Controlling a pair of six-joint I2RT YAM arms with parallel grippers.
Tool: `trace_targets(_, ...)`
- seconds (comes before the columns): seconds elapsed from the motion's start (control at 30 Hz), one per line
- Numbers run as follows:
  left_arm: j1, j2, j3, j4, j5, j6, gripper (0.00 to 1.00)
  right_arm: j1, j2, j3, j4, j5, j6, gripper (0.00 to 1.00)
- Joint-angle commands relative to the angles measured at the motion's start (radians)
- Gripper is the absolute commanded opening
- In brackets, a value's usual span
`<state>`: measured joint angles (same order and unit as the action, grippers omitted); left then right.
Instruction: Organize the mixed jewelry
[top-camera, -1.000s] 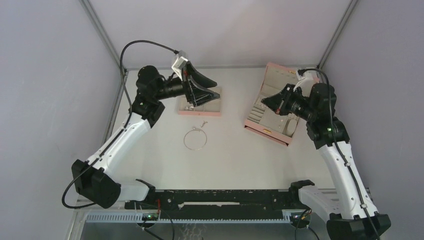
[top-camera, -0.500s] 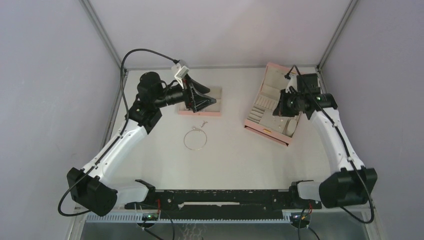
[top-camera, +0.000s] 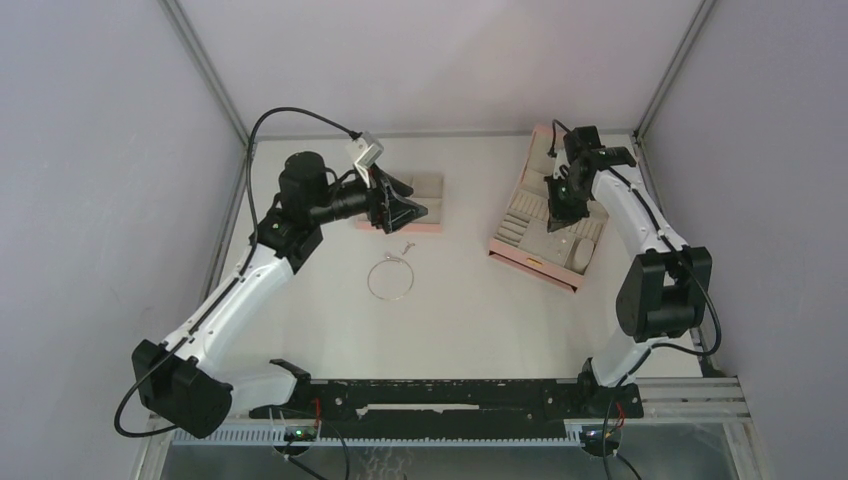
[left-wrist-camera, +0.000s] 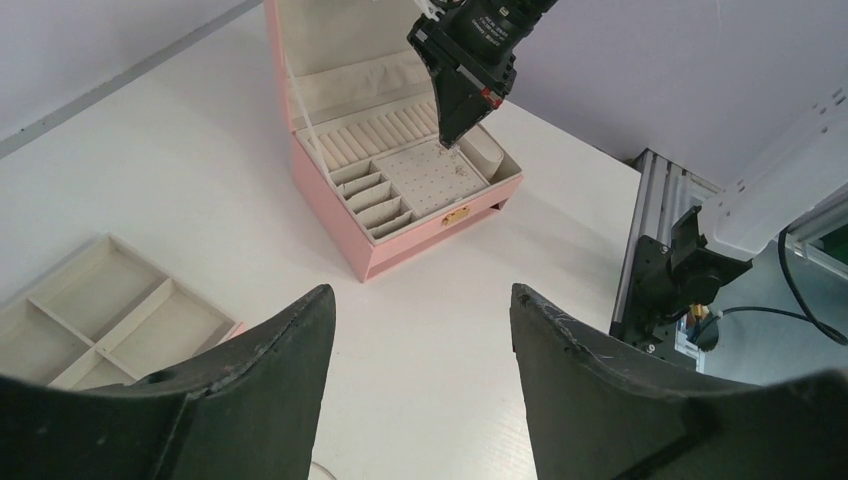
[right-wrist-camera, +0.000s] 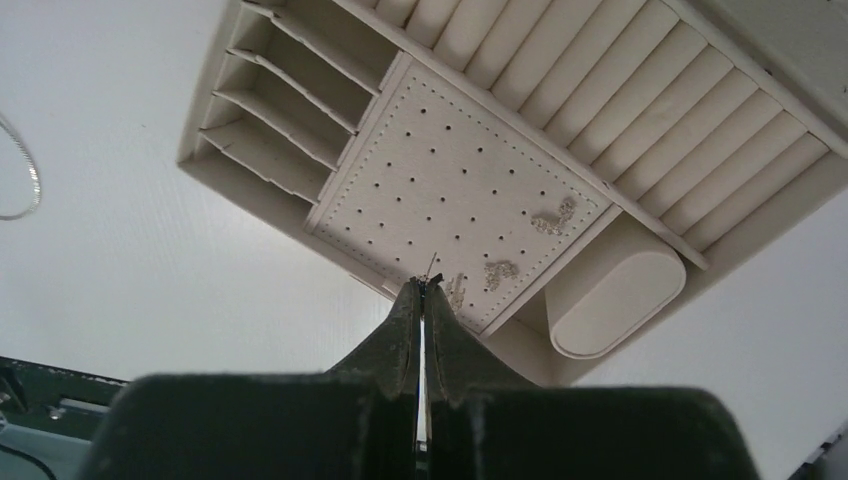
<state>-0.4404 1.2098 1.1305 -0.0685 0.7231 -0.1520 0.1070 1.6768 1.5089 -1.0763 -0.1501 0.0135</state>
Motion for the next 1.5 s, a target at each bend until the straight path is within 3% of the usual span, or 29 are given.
trace_targets(0.0, 0.003, -0.051, -0.018, 0.007, -0.017, 0.032, 0.69, 0.013, 0.001, 0.027, -0.016, 0.041, -0.095, 0.00)
trace_targets(0.27, 0.003, -0.069, -0.032, 0.002, -0.016, 0.041, 0.69, -0.017, -0.059, -0.057, 0.067, -0.051, -0.270, 0.00)
trace_targets(0.6, 0.003, -0.089, -0.065, -0.001, 0.008, 0.051, 0.69, -0.146, -0.086, -0.085, 0.027, -0.339, -0.360, 0.00)
trace_targets(0.8, 0.003, -0.073, -0.057, -0.015, 0.032, 0.063, 0.66, -0.158, -0.061, -0.095, 0.012, -0.389, -0.419, 0.00)
trace_targets(1.17, 0.004, -0.091, -0.062, -0.014, 0.020, 0.061, 0.66, -0.142, -0.020, -0.086, 0.033, -0.325, -0.372, 0.00)
trace_targets(1.47, 0.003, -0.097, -0.073, -0.014, 0.021, 0.061, 0.66, -0.227, -0.062, -0.097, 0.038, -0.540, -0.318, 0.00)
